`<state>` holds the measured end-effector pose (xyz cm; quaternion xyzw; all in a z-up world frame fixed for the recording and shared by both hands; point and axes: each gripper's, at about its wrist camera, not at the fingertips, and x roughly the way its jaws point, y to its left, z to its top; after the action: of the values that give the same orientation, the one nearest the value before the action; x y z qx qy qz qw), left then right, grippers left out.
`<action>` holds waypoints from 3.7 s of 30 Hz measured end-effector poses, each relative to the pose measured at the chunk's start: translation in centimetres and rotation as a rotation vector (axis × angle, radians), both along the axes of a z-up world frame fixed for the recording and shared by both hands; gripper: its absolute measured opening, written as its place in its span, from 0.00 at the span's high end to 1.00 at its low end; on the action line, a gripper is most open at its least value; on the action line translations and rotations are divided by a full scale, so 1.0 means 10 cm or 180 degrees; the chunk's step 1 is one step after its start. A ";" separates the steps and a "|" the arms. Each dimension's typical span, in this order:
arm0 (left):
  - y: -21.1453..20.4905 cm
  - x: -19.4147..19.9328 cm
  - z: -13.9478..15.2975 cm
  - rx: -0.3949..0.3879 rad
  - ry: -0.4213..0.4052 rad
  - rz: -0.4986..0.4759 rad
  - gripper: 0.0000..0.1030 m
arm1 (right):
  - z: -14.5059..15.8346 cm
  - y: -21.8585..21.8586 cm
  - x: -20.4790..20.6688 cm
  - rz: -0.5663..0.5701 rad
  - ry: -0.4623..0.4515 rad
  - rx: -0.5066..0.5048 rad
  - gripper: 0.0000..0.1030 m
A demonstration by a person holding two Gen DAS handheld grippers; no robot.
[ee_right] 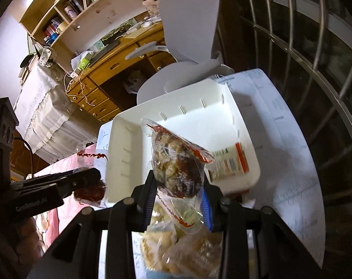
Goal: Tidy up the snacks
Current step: 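Carry the red candy and nut bag into the white tray and release both, then withdraw both open tools from the tray back toward the snack pile, then grasp the yellow snack bag with the right tool while the left tool reaches a white bag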
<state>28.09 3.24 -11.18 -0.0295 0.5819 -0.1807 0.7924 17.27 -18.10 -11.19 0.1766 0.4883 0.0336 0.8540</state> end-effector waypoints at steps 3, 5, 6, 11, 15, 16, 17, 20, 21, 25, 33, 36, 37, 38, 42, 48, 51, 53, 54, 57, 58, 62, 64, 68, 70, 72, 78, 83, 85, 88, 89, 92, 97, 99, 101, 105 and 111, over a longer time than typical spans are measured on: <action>-0.01 0.12 -0.15 -0.0083 -0.0005 0.0086 0.70 | -0.08 -0.05 0.12 0.0014 -0.0025 0.0009 0.67; -0.02 0.17 -0.22 -0.0120 -0.0017 0.0132 0.70 | -0.13 -0.08 0.17 0.0030 -0.0009 0.0013 0.67; -0.02 0.19 -0.25 -0.0135 -0.0016 0.0145 0.70 | -0.15 -0.09 0.19 0.0033 -0.0006 0.0013 0.67; -0.06 0.23 -0.34 -0.0145 -0.0019 0.0131 0.60 | -0.20 -0.19 0.26 0.0008 -0.0016 0.0054 0.67; -0.04 0.21 -0.36 -0.0133 -0.0004 0.0222 0.29 | -0.26 -0.26 0.28 -0.0018 0.0054 0.0097 0.66; -0.03 0.20 -0.37 -0.0143 0.0020 0.0228 0.29 | -0.27 -0.27 0.28 -0.0043 0.0080 0.0109 0.66; -0.02 0.19 -0.37 -0.0143 0.0030 0.0233 0.29 | -0.29 -0.29 0.27 -0.0067 0.0103 0.0130 0.66; 0.00 0.14 -0.37 -0.0117 0.0041 0.0231 0.29 | -0.29 -0.31 0.23 -0.0106 0.0121 0.0155 0.66; 0.01 0.12 -0.37 -0.0116 0.0042 0.0230 0.29 | -0.29 -0.31 0.21 -0.0117 0.0120 0.0157 0.66; 0.06 0.00 -0.34 -0.0135 0.0048 0.0214 0.29 | -0.26 -0.27 0.11 -0.0136 0.0123 0.0175 0.66; 0.21 -0.36 -0.34 -0.0165 0.0084 0.0137 0.29 | -0.26 -0.17 -0.21 -0.0211 0.0167 0.0149 0.66; 0.31 -0.51 -0.37 -0.0169 0.0146 0.0138 0.29 | -0.26 -0.13 -0.38 -0.0268 0.0205 0.0118 0.66; 0.34 -0.56 -0.38 -0.0170 0.0161 0.0134 0.29 | -0.26 -0.12 -0.43 -0.0294 0.0210 0.0109 0.66; 0.38 -0.63 -0.39 -0.0168 0.0177 0.0124 0.29 | -0.26 -0.10 -0.51 -0.0329 0.0214 0.0108 0.66; 0.50 -0.87 -0.42 -0.0172 0.0219 0.0075 0.29 | -0.24 -0.02 -0.79 -0.0430 0.0205 0.0075 0.66; 0.58 -1.32 -0.47 -0.0179 0.0316 -0.0138 0.29 | -0.25 0.09 -1.24 -0.0602 0.0197 0.0046 0.58; 0.58 -1.53 -0.49 -0.0188 0.0348 -0.0237 0.29 | -0.27 0.15 -1.50 -0.0687 0.0190 0.0003 0.57; 0.58 -1.67 -0.49 -0.0121 0.0323 -0.0241 0.29 | -0.30 0.18 -1.63 -0.0716 0.0192 -0.0049 0.57; 0.58 -1.74 -0.50 -0.0102 0.0312 -0.0249 0.27 | -0.32 0.19 -1.71 -0.0733 0.0198 -0.0069 0.57; 0.58 -1.92 -0.55 -0.0159 0.0375 -0.0279 0.26 | -0.41 0.21 -1.92 -0.0807 0.0244 -0.0078 0.57; 0.59 -1.96 -0.56 -0.0165 0.0389 -0.0281 0.26 | -0.44 0.21 -1.97 -0.0824 0.0254 -0.0077 0.57; 0.59 -2.12 -0.64 -0.0155 0.0427 -0.0250 0.26 | -0.55 0.22 -2.17 -0.0815 0.0259 -0.0197 0.57; 0.59 -2.15 -0.66 -0.0171 0.0459 -0.0215 0.26 | -0.59 0.21 -2.24 -0.0773 0.0235 -0.0244 0.56; 0.56 -2.17 -0.72 -0.0204 0.0530 -0.0057 0.23 | -0.68 0.16 -2.31 -0.0590 0.0158 -0.0358 0.53; 0.52 -2.18 -0.77 -0.0241 0.0613 0.0013 0.22 | -0.71 0.13 -2.32 -0.0420 0.0103 -0.0489 0.48; 0.45 -2.17 -0.82 -0.0251 0.0712 0.0080 0.22 | -0.76 0.10 -2.32 -0.0203 0.0067 -0.0632 0.45; 0.19 -2.07 -0.89 -0.0264 0.0803 0.0255 0.22 | -0.88 -0.01 -2.21 0.0368 0.0033 -0.0836 0.33; -0.06 -1.94 -0.94 -0.0373 0.0831 0.0481 0.22 | -1.01 -0.13 -2.05 0.0777 0.0097 -0.0878 0.30; -0.15 -1.88 -0.98 -0.0403 0.0860 0.0597 0.22 | -1.06 -0.15 -1.97 0.0998 0.0103 -0.0880 0.30; -0.28 -1.82 -1.07 -0.0391 0.0912 0.0740 0.22 | -1.11 -0.17 -1.89 0.1327 0.0086 -0.0863 0.30; -0.32 -1.80 -1.10 -0.0376 0.0932 0.0772 0.22 | -1.13 -0.18 -1.86 0.1435 0.0085 -0.0869 0.30; -0.45 -1.75 -1.19 -0.0372 0.1009 0.0862 0.22 | -1.20 -0.21 -1.76 0.1658 0.0100 -0.0836 0.30; -0.57 -1.62 -1.32 -0.0359 0.1034 0.1065 0.22 | -1.32 -0.31 -1.61 0.1896 0.0123 -0.0728 0.30; -0.60 -1.57 -1.38 -0.0353 0.1077 0.1154 0.22 | -1.37 -0.35 -1.57 0.1976 0.0136 -0.0657 0.30; -0.63 -1.53 -1.44 -0.0359 0.1112 0.1230 0.22 | -1.40 -0.38 -1.53 0.2037 0.0128 -0.0581 0.30; -0.70 -1.46 -1.53 -0.0354 0.1188 0.1306 0.22 | -1.47 -0.39 -1.49 0.2158 0.0173 -0.0426 0.30; -0.79 -1.31 -1.65 -0.0305 0.1254 0.1437 0.22 | -1.53 -0.42 -1.40 0.2167 0.0219 -0.0226 0.38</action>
<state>14.96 -4.69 -27.66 -0.2299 0.6939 -0.0180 0.6821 3.26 -22.26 -26.48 -0.0253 0.5486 0.2938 0.7824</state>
